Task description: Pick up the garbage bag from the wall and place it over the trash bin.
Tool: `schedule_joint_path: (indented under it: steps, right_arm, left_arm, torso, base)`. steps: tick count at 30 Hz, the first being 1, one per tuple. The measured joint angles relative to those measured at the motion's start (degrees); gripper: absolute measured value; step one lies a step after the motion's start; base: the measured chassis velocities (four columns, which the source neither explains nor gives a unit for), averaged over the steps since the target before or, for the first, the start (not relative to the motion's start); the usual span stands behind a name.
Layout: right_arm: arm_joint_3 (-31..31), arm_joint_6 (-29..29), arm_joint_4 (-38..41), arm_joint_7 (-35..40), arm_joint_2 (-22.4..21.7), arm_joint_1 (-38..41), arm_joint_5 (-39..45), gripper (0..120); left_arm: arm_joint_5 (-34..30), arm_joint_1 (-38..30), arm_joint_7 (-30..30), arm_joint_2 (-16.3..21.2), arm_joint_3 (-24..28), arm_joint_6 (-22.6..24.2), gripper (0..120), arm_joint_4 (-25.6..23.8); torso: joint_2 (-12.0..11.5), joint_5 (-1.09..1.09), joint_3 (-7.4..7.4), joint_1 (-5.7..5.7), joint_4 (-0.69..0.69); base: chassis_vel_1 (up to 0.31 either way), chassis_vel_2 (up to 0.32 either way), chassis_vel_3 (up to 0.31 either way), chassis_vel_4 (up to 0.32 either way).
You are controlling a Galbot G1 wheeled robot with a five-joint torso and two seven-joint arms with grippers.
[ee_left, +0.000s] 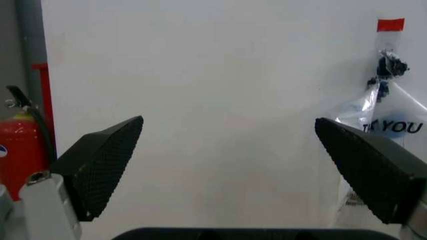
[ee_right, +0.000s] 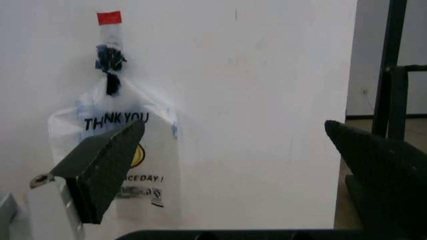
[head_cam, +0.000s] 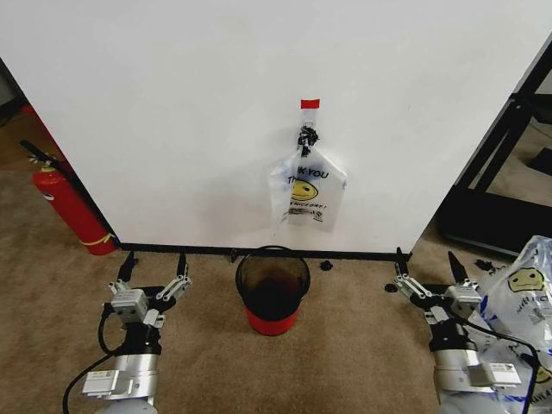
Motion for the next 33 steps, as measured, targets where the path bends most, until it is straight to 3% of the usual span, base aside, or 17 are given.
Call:
schedule_joint_path:
  steps: [23, 29, 33]
  right_arm:
    - [-0.8, -0.3, -0.2, 0.1, -0.2, 0.8, -0.5, 100]
    - [-3.2, -1.6, -2.4, 0.3, -4.4, 3.9, 2.0, 100]
    - [-7.2, -4.9, -6.4, -2.1, -11.7, 11.1, 12.3, 100]
  left_arm:
    - [-0.3, -0.4, -0.1, -0.1, 0.3, 0.0, 100, 0.9]
    - [0.2, -0.1, -0.1, -0.3, 1.0, 0.0, 100, 1.4]
    - [0.2, 0.2, -0.1, -0.2, 1.2, -0.1, 100, 1.7]
  torso:
    - [0.0, 0.0, 0.0, 0.0, 0.0]
    - [0.0, 0.01, 0.0, 0.0, 0.0]
    - [0.0, 0.02, 0.0, 0.0, 0.01]
  base:
    - [0.0, 0.0, 0.0, 0.0]
    - [0.0, 0.0, 0.0, 0.0]
    - [0.0, 0.0, 0.0, 0.0]
